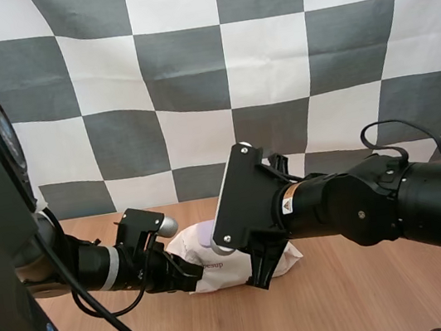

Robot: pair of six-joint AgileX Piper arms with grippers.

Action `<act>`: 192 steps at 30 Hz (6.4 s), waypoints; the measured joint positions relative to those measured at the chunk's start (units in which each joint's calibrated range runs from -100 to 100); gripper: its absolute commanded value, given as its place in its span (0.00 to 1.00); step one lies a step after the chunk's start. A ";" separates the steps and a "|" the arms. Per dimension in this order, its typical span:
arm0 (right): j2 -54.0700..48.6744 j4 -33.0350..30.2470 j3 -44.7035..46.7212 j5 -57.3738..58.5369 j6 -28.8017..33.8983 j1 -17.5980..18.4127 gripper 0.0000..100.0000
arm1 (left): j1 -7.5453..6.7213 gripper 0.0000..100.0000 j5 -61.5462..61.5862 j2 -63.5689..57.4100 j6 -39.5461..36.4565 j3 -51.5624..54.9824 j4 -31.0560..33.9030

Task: Open the wet wipes lid

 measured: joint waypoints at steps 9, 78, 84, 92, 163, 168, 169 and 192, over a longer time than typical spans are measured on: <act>8.04 -9.23 0.12 -0.58 0.00 0.00 0.68 | 0.29 0.00 7.68 0.00 0.00 0.00 7.22; 21.57 -20.55 0.27 -13.47 0.00 -2.33 0.09 | 0.51 0.00 9.94 0.00 -0.65 0.00 10.38; 21.57 -20.21 0.27 -14.49 0.00 -2.33 0.00 | 0.51 0.00 9.62 0.00 -0.65 0.00 10.49; 21.57 -18.75 -0.75 -15.49 0.00 -2.33 0.00 | 0.51 0.00 9.30 0.00 -0.30 0.00 10.49; 22.23 -8.08 -15.02 32.42 3.54 -2.99 0.00 | 0.51 0.00 0.86 0.03 -0.01 2.27 13.58; 22.35 -6.30 -15.02 26.35 3.17 -2.99 0.00 | 0.51 0.00 0.86 0.03 -0.01 2.27 13.84; 22.35 -6.17 -15.02 25.11 3.17 -2.99 0.00 | 0.51 0.00 0.86 0.03 -0.01 2.27 13.84; 22.35 -2.53 -15.02 14.97 2.16 -2.84 0.00 | 0.51 0.00 1.37 0.03 -0.01 2.27 13.13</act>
